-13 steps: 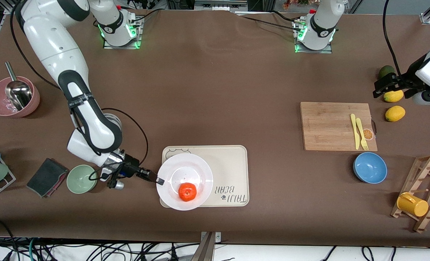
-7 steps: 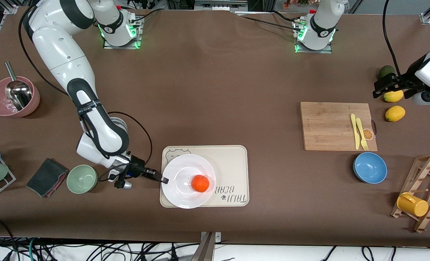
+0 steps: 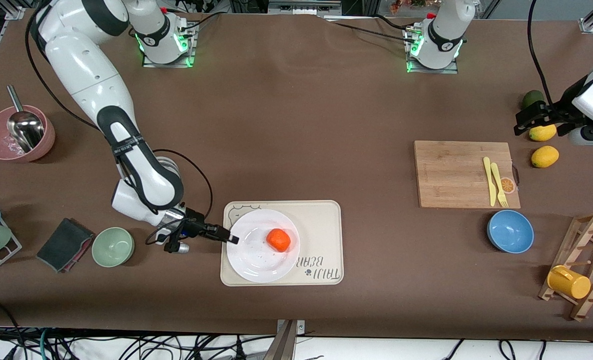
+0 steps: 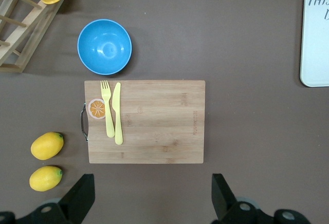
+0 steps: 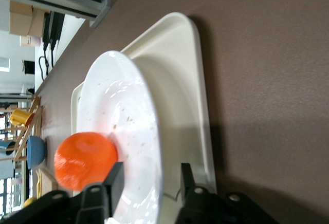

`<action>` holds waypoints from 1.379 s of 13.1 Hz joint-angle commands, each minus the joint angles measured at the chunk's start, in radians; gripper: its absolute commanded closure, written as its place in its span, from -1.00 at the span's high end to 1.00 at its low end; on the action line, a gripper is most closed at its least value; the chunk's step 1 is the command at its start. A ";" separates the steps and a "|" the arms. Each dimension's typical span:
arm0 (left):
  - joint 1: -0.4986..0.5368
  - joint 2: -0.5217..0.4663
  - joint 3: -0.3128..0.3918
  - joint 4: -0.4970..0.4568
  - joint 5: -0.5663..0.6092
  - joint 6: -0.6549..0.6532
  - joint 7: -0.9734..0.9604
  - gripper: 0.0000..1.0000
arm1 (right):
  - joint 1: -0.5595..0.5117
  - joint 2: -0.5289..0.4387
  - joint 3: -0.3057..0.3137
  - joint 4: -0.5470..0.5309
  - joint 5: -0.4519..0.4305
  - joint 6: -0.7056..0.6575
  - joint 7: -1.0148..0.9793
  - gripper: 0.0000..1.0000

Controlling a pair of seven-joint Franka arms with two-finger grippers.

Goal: Place orange and plate with both arms

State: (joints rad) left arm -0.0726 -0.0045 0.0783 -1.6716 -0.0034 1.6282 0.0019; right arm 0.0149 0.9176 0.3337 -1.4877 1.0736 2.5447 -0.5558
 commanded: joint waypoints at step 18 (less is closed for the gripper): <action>-0.007 0.017 -0.002 0.032 0.019 -0.025 -0.005 1.00 | -0.016 -0.776 -0.349 -0.233 -0.955 -0.827 0.499 1.00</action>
State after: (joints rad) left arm -0.0748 -0.0012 0.0783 -1.6693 -0.0033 1.6261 0.0019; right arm -0.0067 0.1641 -0.0085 -1.7022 0.1372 1.7291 -0.0744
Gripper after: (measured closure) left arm 0.000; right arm 0.000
